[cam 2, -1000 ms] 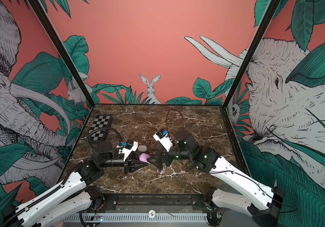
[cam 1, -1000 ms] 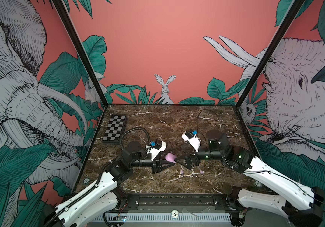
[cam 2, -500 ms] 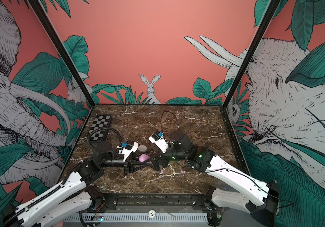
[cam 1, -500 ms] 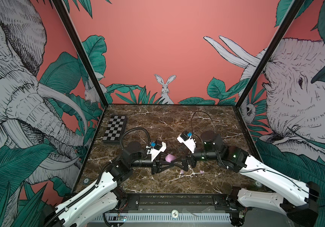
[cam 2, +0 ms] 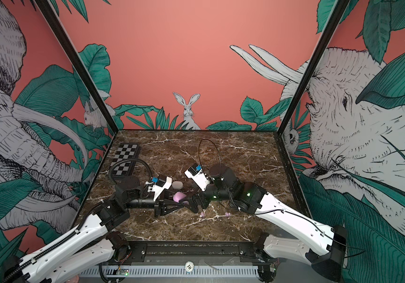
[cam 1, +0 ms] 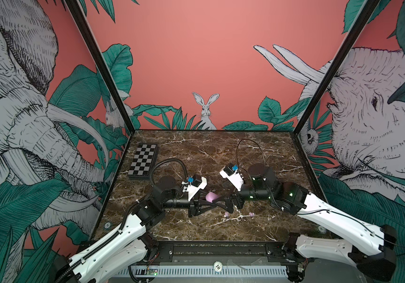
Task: Insert the wireless bluetooth earbuds into the charging case
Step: 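Pull the pink lid open with the right gripper while the left gripper holds the base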
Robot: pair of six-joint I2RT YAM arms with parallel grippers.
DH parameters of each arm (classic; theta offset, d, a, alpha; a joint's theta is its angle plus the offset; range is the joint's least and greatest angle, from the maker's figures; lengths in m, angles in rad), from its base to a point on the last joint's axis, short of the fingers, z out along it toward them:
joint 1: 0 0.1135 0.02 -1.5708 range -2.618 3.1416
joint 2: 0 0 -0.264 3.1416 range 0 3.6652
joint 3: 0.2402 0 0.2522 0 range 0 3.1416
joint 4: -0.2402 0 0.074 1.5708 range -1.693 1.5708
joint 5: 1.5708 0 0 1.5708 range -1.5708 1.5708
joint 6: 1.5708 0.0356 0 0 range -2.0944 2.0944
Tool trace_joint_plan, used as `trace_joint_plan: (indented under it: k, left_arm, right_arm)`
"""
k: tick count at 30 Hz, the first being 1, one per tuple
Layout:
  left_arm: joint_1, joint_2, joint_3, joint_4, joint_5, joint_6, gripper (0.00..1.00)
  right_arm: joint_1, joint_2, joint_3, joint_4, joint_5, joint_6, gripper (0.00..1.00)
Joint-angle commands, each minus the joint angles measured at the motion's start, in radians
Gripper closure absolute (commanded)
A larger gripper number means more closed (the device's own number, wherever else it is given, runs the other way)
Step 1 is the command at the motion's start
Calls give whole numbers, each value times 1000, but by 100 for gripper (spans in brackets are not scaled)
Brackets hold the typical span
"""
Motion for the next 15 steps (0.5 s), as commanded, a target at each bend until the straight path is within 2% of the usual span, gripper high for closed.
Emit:
trace_joint_plan:
  k: [1, 15]
  left_arm:
    - [-2, -24, 31, 38, 62, 6, 100]
    - [-2, -34, 25, 43, 79, 8, 100]
  right_arm:
    - [-7, -9, 18, -17, 95, -18, 2]
    - [-7, -7, 50, -41, 102, -24, 2]
